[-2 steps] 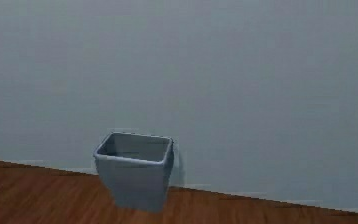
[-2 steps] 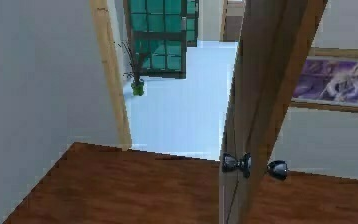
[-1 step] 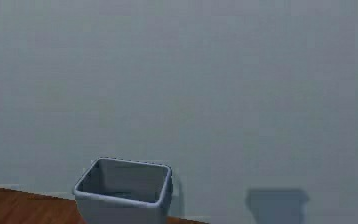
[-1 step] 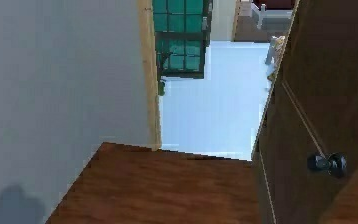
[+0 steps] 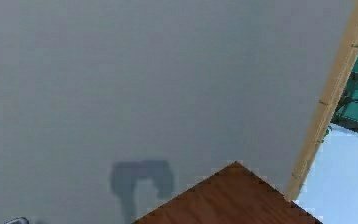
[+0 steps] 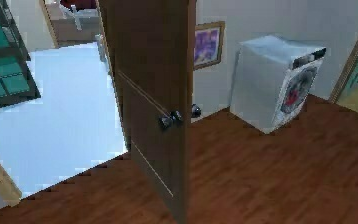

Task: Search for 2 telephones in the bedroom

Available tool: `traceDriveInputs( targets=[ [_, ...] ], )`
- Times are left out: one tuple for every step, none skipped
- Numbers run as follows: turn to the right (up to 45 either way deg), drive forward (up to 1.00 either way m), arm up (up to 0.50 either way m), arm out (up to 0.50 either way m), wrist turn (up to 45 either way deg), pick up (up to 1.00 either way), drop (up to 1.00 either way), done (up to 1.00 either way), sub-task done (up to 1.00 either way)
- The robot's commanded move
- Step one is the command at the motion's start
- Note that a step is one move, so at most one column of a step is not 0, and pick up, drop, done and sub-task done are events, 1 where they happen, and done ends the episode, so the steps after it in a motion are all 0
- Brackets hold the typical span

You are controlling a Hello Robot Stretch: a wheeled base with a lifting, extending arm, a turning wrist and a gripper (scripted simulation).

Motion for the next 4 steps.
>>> traceDriveInputs(
  targets=[
    [45.0, 0.0, 0.0, 0.0, 0.0, 0.0, 0.0, 0.0, 0.0],
    [9.0, 0.0, 0.0, 0.0, 0.0, 0.0, 0.0, 0.0, 0.0],
    [0.0, 0.9, 0.0, 0.0, 0.0, 0.0, 0.0, 0.0, 0.0],
    [9.0, 0.0, 0.0, 0.0, 0.0, 0.0, 0.0, 0.0, 0.0]
  ],
)
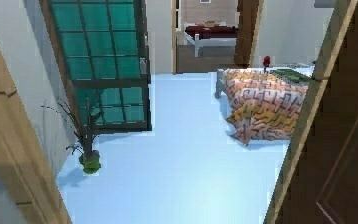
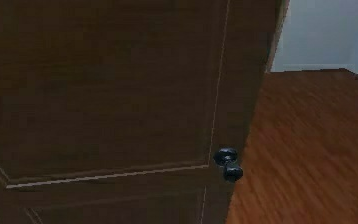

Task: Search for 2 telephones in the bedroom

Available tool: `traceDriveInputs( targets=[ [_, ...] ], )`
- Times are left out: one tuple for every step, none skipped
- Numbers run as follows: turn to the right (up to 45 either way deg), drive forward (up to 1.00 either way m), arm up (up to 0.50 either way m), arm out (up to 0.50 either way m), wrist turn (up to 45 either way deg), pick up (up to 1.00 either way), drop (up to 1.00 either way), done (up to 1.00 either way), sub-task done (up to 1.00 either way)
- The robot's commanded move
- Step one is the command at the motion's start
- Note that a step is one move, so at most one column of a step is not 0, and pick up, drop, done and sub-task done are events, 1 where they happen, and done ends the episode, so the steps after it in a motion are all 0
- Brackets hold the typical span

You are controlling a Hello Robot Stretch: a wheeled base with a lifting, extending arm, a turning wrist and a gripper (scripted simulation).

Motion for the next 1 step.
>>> traceDriveInputs(
  targets=[
    [0.0, 1.0, 0.0, 0.0, 0.0, 0.0, 0.0, 0.0, 0.0]
  ],
)
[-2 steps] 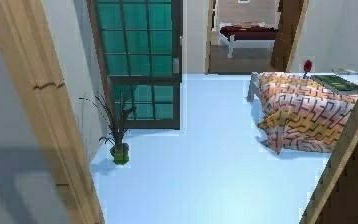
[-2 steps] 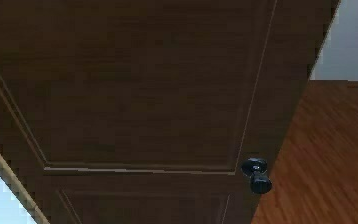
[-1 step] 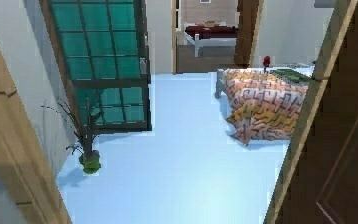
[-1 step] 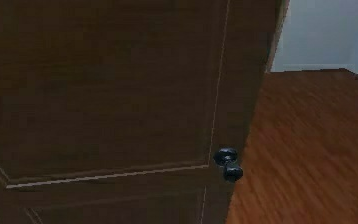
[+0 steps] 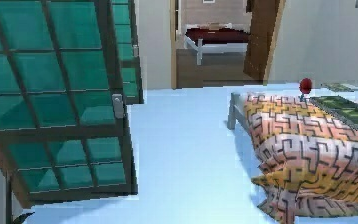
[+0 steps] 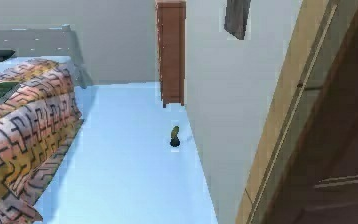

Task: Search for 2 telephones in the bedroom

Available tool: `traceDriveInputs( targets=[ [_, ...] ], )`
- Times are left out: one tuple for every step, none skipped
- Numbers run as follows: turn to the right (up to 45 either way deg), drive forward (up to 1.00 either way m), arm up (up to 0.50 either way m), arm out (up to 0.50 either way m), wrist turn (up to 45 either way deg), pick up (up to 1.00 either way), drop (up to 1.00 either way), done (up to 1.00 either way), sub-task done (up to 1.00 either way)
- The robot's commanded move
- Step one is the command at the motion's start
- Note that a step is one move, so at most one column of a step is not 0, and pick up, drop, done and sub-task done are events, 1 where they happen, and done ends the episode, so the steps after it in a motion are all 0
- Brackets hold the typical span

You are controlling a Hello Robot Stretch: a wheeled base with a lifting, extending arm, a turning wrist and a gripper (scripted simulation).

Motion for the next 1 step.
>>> traceDriveInputs(
  targets=[
    [0.0, 1.0, 0.0, 0.0, 0.0, 0.0, 0.0, 0.0, 0.0]
  ],
)
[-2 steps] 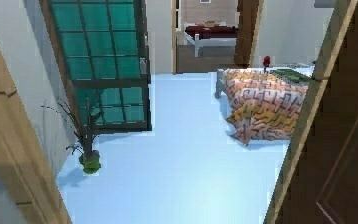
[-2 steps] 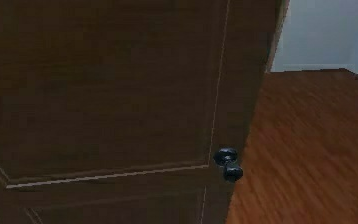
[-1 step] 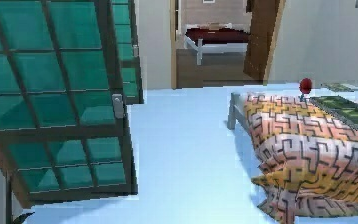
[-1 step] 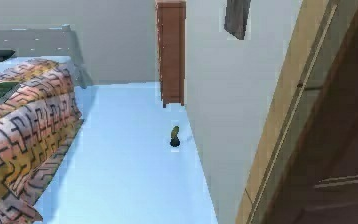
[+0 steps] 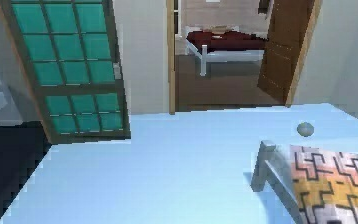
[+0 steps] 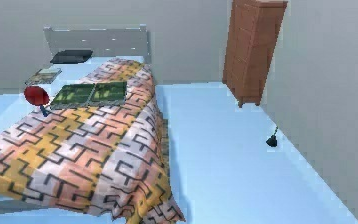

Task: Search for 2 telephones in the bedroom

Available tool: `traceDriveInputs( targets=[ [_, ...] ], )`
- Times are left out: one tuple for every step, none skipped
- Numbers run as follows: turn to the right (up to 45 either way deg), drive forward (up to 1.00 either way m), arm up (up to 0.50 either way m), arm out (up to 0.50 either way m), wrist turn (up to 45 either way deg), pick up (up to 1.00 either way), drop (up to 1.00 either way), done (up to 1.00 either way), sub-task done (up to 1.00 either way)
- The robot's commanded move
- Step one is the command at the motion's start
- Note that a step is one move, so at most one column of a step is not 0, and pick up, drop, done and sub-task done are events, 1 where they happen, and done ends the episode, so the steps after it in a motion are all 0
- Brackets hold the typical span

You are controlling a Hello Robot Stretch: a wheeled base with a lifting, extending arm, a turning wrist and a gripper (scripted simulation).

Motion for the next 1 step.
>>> traceDriveInputs(
  targets=[
    [15.0, 0.0, 0.0, 0.0, 0.0, 0.0, 0.0, 0.0, 0.0]
  ],
)
